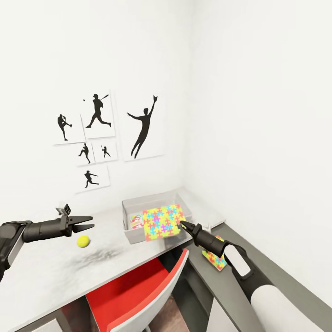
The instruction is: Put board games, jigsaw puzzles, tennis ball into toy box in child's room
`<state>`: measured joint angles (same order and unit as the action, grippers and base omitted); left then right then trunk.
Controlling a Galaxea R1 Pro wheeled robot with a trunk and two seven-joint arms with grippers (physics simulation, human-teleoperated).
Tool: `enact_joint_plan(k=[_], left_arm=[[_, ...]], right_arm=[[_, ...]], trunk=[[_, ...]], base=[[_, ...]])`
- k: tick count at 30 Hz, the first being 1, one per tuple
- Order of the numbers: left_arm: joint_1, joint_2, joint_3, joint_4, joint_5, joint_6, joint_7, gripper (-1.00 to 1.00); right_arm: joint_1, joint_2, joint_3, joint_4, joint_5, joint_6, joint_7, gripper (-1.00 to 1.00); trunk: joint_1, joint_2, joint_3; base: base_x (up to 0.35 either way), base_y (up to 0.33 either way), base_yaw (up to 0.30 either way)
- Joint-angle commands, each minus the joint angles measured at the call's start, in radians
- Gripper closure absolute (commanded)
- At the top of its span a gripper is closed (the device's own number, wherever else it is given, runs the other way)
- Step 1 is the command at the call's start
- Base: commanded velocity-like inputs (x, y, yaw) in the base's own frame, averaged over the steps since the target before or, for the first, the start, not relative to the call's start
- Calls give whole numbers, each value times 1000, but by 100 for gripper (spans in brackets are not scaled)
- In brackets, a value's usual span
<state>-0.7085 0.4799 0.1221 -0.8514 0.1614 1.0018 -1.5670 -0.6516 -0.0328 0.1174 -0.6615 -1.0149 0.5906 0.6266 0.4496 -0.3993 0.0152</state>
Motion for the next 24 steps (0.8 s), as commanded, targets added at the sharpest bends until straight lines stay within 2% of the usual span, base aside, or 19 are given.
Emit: enact_joint_plan(k=[1, 5, 9, 12, 14, 17, 20, 24], left_arm=[[0, 0, 0, 0, 0, 11, -4, -100], [0, 0, 0, 1, 0, 11, -4, -100], [0, 0, 0, 1, 0, 11, -4, -100], [0, 1, 0, 1, 0, 11, -4, -100], [0, 1, 1, 1, 0, 11, -4, -100], [0, 3, 1, 2, 1, 11, -4, -100], [0, 4, 1, 2, 1, 11, -4, -100], [0, 14, 1, 2, 1, 11, -4, -100]], right_arm=[[0, -1, 4, -8, -6, 3, -4, 100], [0, -4, 10, -74, -3, 11, -35, 100], [0, -9, 8, -159, -7, 28, -116, 100], [-7, -11, 1, -180, -13, 87, -182, 100], [-30, -4, -16, -194, -11, 136, -204, 100], [-61, 0, -38, -214, -10, 153, -246, 100], [-66, 1, -48, -242, -13, 158, -301, 100], [-67, 1, -52, -253, -14, 158, -323, 100]], trunk=[[0, -1, 0], [0, -1, 0], [0, -1, 0], [0, -1, 0], [0, -1, 0], [0, -1, 0], [0, -1, 0], [0, -1, 0]], base=[[0, 0, 0], [0, 0, 0], [0, 0, 0], [0, 0, 0], [0, 0, 0], [0, 0, 0], [0, 0, 0], [0, 0, 0]])
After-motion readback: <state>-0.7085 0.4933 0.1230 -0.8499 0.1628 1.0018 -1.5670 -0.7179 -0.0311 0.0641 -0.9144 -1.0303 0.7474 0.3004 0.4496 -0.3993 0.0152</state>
